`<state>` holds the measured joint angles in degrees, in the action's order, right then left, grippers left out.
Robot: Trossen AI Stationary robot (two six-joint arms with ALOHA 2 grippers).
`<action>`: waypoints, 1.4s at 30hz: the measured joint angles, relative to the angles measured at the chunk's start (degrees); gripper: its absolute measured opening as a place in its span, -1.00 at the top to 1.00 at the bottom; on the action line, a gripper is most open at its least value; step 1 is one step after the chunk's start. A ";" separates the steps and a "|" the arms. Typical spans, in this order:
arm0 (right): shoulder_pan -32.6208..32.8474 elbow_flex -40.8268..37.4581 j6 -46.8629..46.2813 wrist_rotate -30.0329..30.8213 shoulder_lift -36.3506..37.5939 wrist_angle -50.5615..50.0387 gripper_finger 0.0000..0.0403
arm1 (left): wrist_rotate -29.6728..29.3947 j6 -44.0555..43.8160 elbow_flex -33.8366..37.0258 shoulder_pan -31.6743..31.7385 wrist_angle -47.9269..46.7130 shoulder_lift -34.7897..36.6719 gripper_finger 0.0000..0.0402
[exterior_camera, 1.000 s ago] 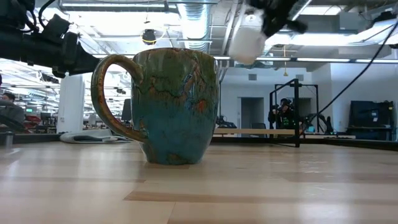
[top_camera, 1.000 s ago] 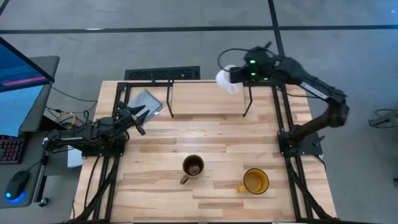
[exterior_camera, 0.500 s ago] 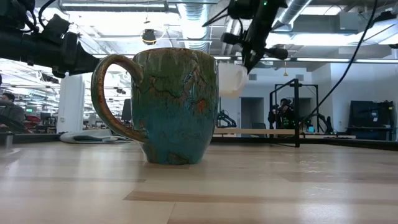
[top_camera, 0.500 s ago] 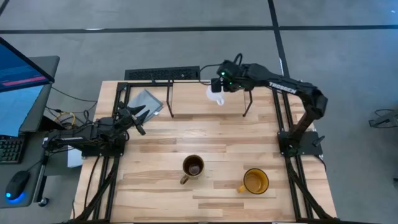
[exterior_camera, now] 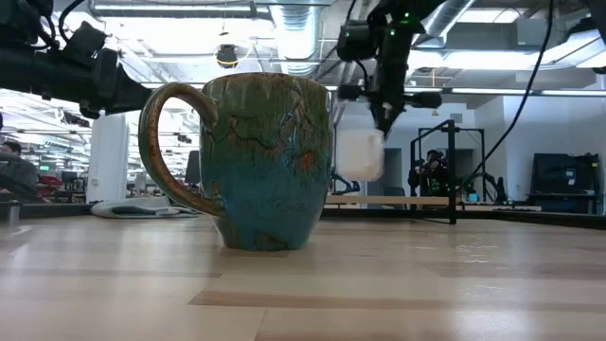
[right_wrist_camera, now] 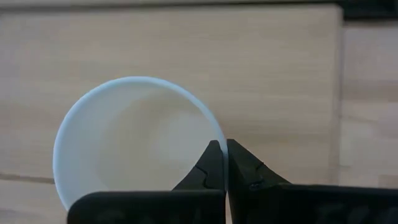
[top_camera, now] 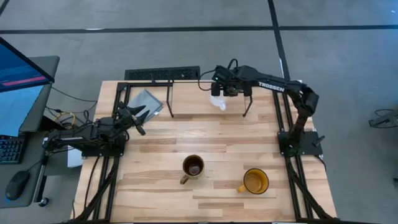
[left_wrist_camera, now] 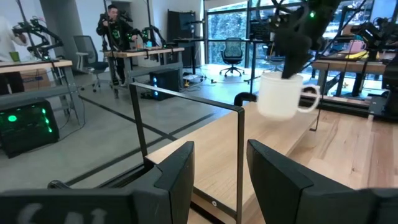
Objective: Stack small to large cups/mugs on shelf
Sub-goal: Put the white mug on the shelf
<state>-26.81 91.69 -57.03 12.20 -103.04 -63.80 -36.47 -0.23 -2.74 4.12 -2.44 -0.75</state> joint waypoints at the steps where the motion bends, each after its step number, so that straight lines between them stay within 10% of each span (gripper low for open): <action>1: -0.11 0.12 -0.05 0.30 -0.50 -0.01 0.95 | 0.00 0.00 0.00 -0.01 0.00 0.00 0.31; 42: -5.20 -0.14 -6.13 2.89 -4.03 -3.27 0.95 | 0.09 0.00 0.00 0.00 -0.02 0.00 0.31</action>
<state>-32.01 91.55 -63.16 15.09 -107.07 -67.08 -36.38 -0.23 -2.74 4.12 -2.46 -0.75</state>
